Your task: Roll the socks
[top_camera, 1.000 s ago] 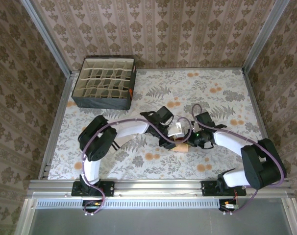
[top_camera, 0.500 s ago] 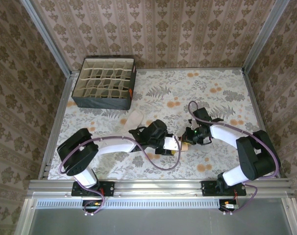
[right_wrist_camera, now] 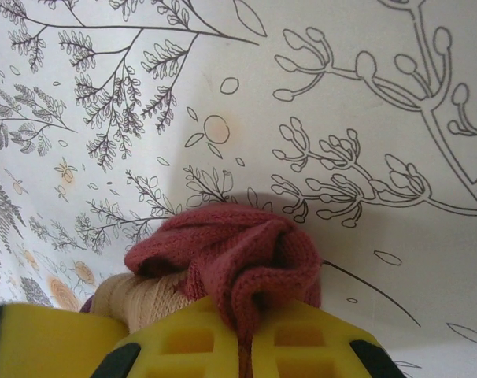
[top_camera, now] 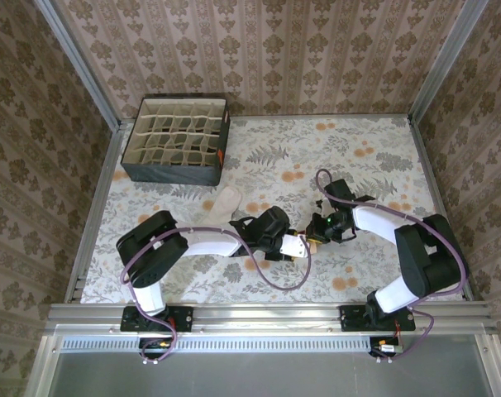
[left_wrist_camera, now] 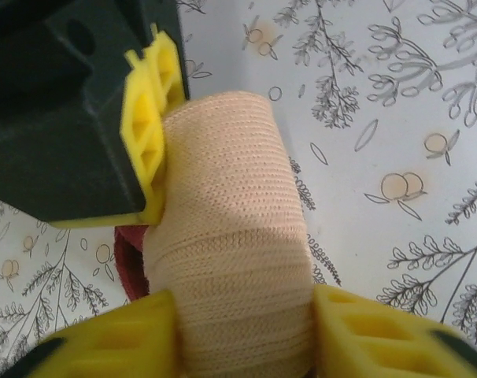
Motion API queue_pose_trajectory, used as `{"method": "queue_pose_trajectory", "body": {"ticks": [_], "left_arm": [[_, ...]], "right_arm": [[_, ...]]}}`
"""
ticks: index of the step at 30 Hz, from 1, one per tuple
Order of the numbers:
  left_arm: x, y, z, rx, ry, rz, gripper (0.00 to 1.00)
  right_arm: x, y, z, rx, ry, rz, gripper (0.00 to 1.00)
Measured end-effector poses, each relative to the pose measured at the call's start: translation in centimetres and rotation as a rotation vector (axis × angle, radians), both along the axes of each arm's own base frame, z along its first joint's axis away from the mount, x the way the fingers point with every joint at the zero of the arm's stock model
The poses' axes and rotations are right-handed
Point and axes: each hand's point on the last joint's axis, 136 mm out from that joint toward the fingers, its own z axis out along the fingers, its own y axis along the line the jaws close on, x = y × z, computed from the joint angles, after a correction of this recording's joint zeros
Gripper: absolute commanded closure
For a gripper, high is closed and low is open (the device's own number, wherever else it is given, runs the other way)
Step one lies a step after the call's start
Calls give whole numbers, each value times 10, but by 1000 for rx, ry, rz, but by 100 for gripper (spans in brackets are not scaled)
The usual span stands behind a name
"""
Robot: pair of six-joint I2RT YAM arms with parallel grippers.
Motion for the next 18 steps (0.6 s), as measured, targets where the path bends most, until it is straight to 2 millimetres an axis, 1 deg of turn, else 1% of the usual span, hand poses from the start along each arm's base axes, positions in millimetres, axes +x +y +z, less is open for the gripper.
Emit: {"method": "queue_pose_trajectory", "body": {"ticks": [1,2,4,5,7,9,13,16,18], "left_arm": [[0,0,1,5,7,3,97],[0,-1,3,15,18,8,100],[0,-2,6,40,51,19,100],[-1,-4,6,48,71,26,100],[1,-9,6,63,130,54,100],[2,-14,8,64,202,85,100],[0,-20,14,41,383,131,100],[6,-23,23,1,511,192,100],[15,-19,21,-8,598,253,100]], "right_arm": [[0,0,0,1,-1,-1,87],[1,0,1,2,-4,0,81],[1,-1,2,-3,-18,-5,62],[2,-3,3,-10,-28,-15,55],[2,-9,8,-36,-61,-32,47],[5,-13,18,-48,-104,-54,44],[18,-25,48,-69,-235,-128,41],[13,-33,54,-72,-254,-183,38],[5,-35,54,-62,-249,-213,37]]}}
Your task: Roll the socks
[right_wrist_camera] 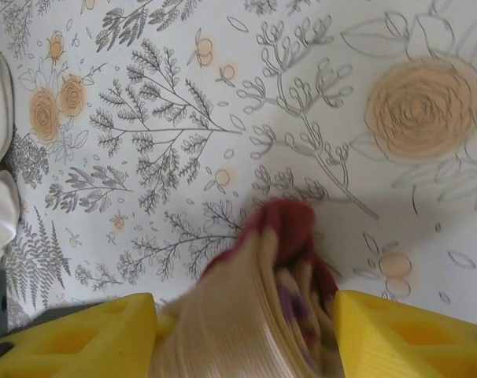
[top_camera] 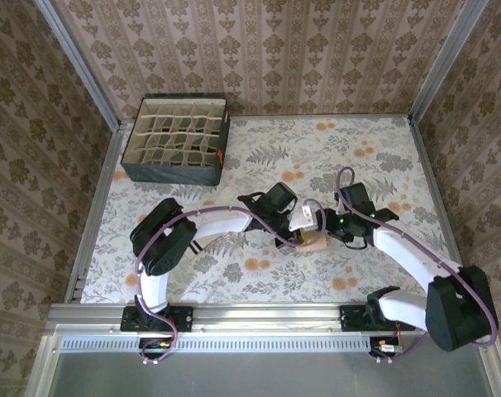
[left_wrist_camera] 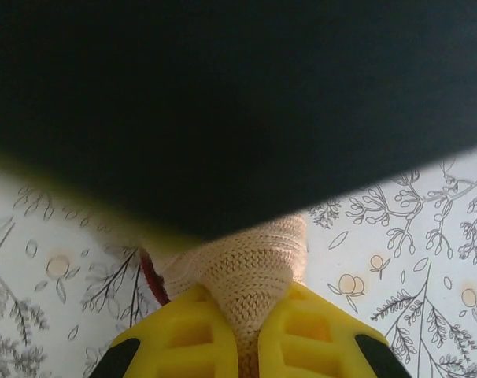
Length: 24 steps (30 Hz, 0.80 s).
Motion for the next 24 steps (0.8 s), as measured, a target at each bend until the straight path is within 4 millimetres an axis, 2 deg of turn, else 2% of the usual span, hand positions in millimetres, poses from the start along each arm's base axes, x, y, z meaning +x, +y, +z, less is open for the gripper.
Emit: {"method": "queue_pose_trajectory", "body": {"ticks": [4,8,17,24], "left_arm": [[11,8,-9,5,153,86,100],[9,7,-9,4,201,108,100],[-1,0,-11,17,174,97,100],[-12,-10,-13,38,104,68,100]], "right_arm": [[-13,-5,-8,22,34,-64,36],[-22,-9,-16,41,71,-134,35],[-42,-15,-32,128,115,-285,35],[-44,-12,-39,177,140,-336,32]]}}
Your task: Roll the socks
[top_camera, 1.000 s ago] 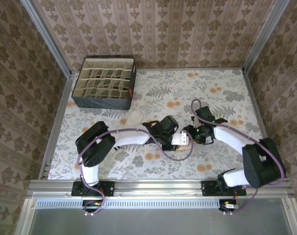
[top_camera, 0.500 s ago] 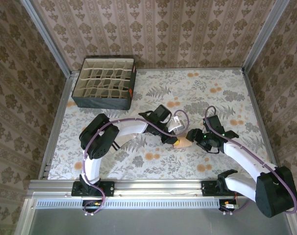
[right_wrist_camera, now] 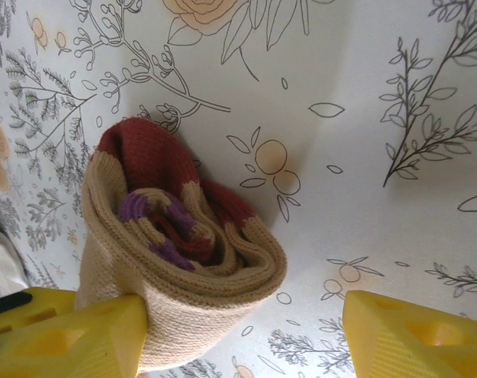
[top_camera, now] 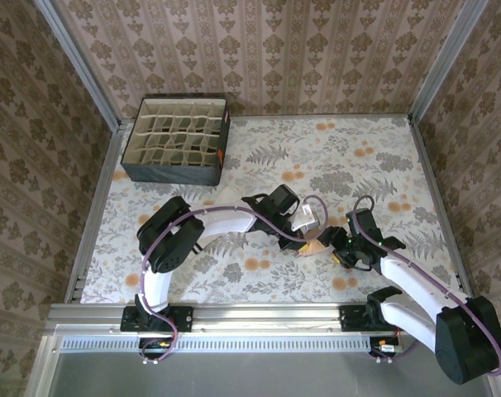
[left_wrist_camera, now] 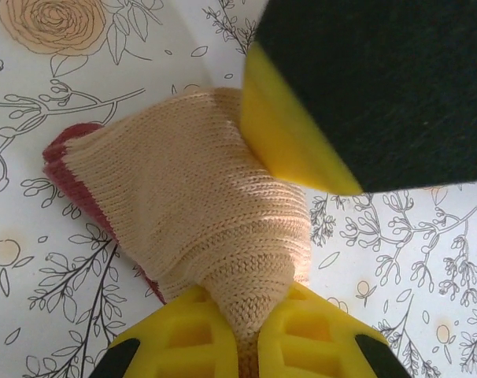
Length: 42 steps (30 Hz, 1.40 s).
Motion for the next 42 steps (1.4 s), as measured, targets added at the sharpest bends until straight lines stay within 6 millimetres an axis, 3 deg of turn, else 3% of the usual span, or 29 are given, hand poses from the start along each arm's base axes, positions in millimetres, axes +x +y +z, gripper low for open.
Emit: {"method": "queue_pose_trajectory", "body": {"ticks": [12,20,29,42], "left_arm": [[-7,-7,-3,48,-121,-35,100],[-8,-11,-1,33,-136,-39,100],[-9,-12,-1,29,-141,-42,100],[-10,-13,-2,28,-136,-69,100]], "right_arm": [[2,2,-4,57,7,-67,31],[3,-1,28,113,-119,-125,33],[-9,-6,-1,131,-37,-195,30],[2,-1,-8,129,0,-193,28]]}}
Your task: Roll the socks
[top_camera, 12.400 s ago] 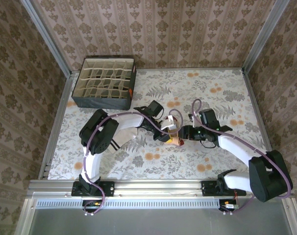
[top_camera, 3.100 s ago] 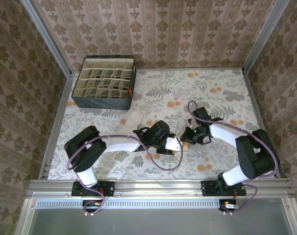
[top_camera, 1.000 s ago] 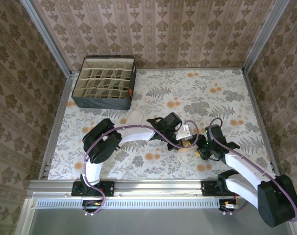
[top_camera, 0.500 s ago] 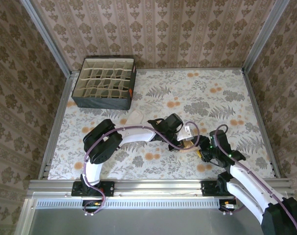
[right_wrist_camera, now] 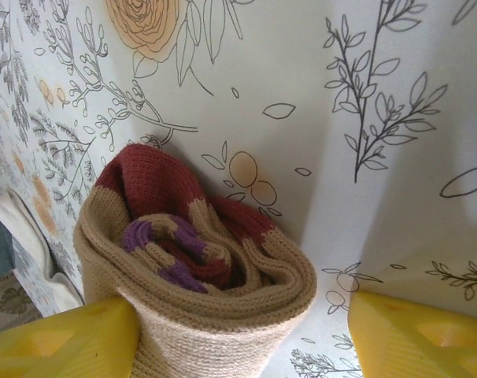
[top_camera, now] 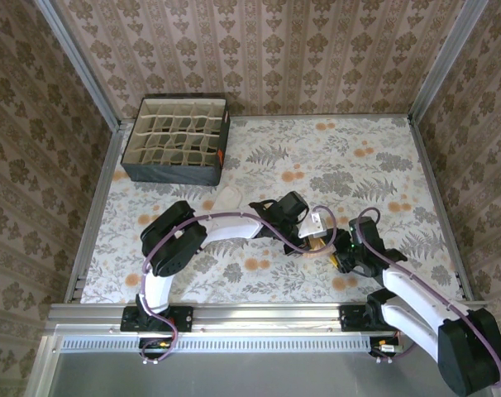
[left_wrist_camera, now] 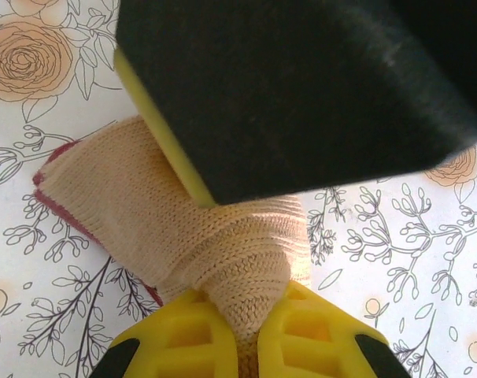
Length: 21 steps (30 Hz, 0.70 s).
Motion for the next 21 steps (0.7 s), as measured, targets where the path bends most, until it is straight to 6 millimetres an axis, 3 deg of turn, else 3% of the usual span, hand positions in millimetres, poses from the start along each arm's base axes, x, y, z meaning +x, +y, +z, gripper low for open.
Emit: {"method": "queue_pose_trajectory", "body": {"ticks": [8,15,21], "left_arm": [[0,0,0,6,10,-16,100],[-2,-3,0,-8,22,-26,100],[-3,-4,1,-19,26,-31,100]], "right_arm": [[3,1,3,3,-13,0,28],[6,0,29,30,-114,-18,27],[5,-1,19,30,-80,-34,26]]}}
